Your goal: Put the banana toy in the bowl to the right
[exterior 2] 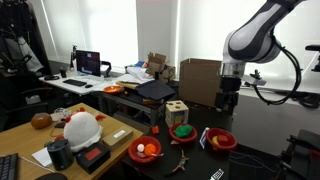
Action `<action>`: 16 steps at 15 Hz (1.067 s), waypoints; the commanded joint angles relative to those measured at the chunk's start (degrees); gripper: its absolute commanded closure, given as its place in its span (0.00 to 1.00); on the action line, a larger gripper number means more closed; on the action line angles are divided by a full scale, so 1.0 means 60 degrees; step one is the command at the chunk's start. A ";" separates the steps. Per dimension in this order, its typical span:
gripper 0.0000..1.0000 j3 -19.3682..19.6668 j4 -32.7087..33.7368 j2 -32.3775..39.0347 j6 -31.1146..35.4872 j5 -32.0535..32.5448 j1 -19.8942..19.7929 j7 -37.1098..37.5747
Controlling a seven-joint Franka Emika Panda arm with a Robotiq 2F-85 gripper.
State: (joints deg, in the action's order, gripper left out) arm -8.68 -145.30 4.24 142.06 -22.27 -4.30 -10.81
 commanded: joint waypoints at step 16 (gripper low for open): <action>0.00 0.1073 -0.2131 -0.3412 0.0109 0.0136 0.1320 0.0725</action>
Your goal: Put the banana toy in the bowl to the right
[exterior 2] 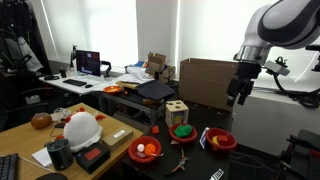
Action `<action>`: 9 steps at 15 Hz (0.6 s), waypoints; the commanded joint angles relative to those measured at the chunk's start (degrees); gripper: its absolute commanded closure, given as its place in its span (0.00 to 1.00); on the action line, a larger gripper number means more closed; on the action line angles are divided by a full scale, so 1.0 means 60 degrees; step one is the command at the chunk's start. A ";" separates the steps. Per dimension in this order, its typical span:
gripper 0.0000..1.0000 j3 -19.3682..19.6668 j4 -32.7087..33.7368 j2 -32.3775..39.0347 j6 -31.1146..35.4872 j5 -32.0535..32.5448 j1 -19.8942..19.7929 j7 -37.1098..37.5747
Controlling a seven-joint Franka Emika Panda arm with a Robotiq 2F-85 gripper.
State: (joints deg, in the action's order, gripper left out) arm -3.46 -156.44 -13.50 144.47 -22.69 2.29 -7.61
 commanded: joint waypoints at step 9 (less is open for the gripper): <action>0.00 0.0175 -0.0294 -0.0502 -0.0897 0.0715 0.0188 0.0526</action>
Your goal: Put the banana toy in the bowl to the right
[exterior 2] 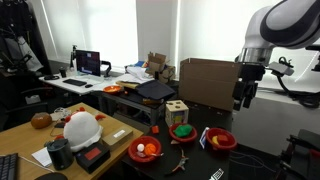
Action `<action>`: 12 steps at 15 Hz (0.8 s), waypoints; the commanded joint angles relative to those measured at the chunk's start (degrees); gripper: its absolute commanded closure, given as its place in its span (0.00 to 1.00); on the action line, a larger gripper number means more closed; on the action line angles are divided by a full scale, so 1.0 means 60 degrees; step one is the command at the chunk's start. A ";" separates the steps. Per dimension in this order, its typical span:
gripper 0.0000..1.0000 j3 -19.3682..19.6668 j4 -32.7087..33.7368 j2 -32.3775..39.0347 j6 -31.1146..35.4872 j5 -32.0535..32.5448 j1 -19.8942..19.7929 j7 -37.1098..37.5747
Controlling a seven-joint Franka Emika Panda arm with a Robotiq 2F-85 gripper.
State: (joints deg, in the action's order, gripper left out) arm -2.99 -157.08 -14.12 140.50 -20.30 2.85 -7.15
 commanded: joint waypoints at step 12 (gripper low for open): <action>0.00 0.0140 -0.0051 -0.0027 -0.0015 0.0817 0.0124 0.0687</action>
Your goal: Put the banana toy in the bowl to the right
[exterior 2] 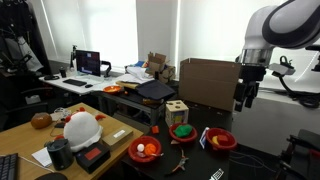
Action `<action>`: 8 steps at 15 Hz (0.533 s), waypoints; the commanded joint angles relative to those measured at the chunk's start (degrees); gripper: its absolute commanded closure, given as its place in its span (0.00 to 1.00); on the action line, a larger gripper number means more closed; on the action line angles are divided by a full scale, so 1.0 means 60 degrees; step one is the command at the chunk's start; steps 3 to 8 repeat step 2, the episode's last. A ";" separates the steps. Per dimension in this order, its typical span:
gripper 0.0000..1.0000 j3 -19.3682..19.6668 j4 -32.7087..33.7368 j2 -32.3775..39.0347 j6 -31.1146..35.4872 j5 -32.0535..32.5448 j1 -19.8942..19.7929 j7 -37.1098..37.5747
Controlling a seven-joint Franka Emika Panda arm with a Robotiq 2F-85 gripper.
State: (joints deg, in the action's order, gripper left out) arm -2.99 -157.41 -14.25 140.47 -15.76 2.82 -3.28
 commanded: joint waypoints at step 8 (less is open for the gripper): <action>0.00 0.0140 0.0004 -0.0007 -0.0011 0.0061 0.0128 0.0043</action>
